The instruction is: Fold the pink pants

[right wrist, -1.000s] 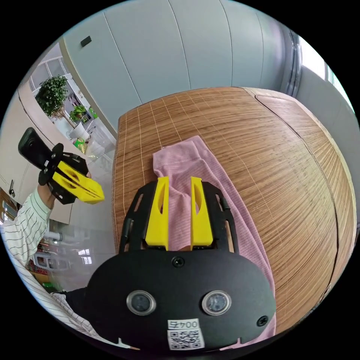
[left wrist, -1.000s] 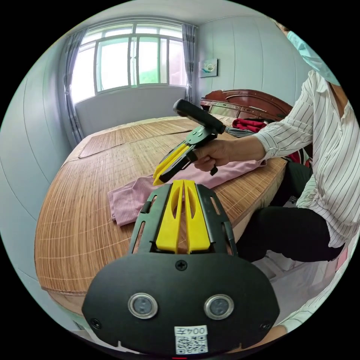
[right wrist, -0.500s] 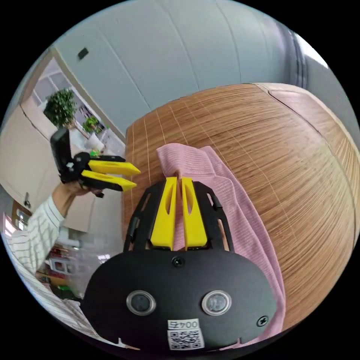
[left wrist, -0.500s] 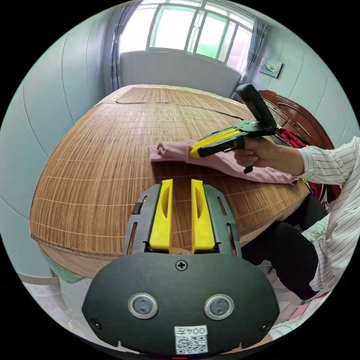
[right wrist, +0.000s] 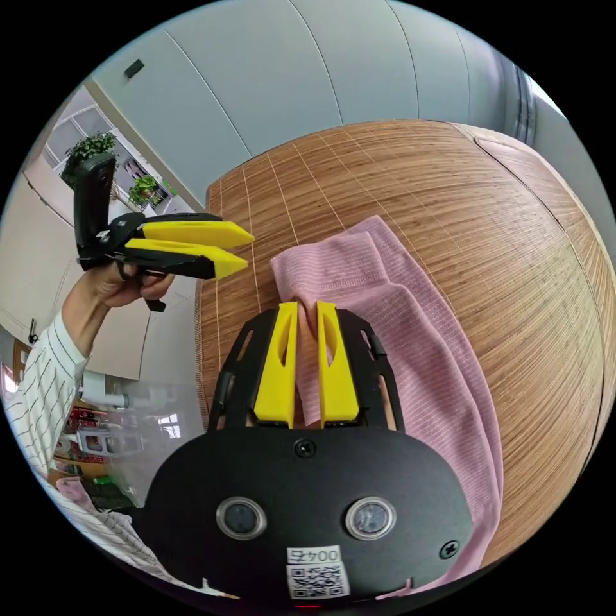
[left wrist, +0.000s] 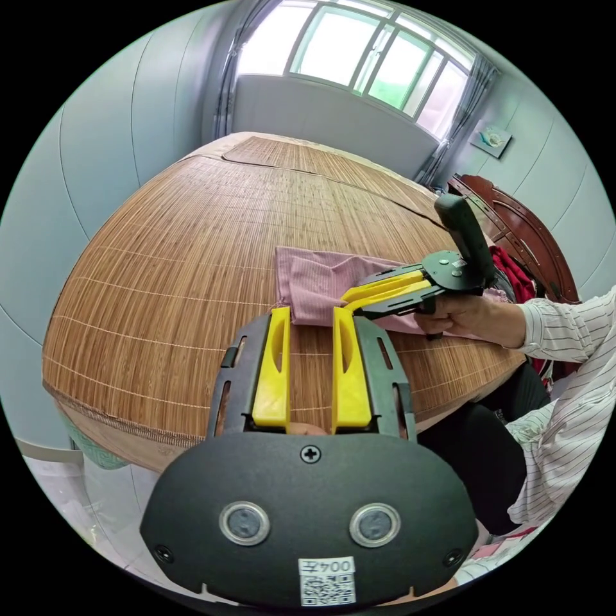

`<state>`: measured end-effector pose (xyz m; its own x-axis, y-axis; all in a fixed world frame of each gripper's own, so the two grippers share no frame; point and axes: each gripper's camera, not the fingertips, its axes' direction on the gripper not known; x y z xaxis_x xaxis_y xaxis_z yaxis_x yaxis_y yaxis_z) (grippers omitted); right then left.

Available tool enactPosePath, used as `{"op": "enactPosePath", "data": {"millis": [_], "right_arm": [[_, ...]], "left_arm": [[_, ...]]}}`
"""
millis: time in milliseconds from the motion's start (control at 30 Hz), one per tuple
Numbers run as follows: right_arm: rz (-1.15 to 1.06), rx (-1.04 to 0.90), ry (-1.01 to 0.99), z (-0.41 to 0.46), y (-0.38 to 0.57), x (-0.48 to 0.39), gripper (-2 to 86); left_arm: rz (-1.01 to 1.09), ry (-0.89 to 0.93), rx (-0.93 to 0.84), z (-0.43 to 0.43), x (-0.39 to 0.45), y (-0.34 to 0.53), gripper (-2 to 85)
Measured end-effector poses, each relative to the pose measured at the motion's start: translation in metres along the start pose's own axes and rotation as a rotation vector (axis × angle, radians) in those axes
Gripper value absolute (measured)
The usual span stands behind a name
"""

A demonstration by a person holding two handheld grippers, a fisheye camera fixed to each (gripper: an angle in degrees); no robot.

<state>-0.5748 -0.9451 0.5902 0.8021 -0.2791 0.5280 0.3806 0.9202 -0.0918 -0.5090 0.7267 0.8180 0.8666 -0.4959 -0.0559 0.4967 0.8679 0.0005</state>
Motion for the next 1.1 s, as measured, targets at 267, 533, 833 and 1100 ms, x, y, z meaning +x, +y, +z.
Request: {"op": "enactPosePath", "data": {"millis": [267,533,833,1100], "right_arm": [[0.070,0.057,0.024,-0.042,0.013,0.054,9.1],[0.009,-0.151,0.079,0.002,-0.005,0.046,10.1],[-0.104,-0.051,0.118,-0.041,0.043,0.013,0.2],[-0.176,0.046,0.275,-0.076,0.068,0.000,0.1]], "left_arm": [[0.068,-0.129,-0.102,0.011,0.033,-0.027,11.1],[0.073,-0.177,-0.153,0.012,0.059,-0.047,10.1],[0.085,-0.221,-0.113,-0.059,0.101,-0.064,2.1],[0.107,-0.363,-0.003,-0.118,0.128,-0.115,1.4]]}}
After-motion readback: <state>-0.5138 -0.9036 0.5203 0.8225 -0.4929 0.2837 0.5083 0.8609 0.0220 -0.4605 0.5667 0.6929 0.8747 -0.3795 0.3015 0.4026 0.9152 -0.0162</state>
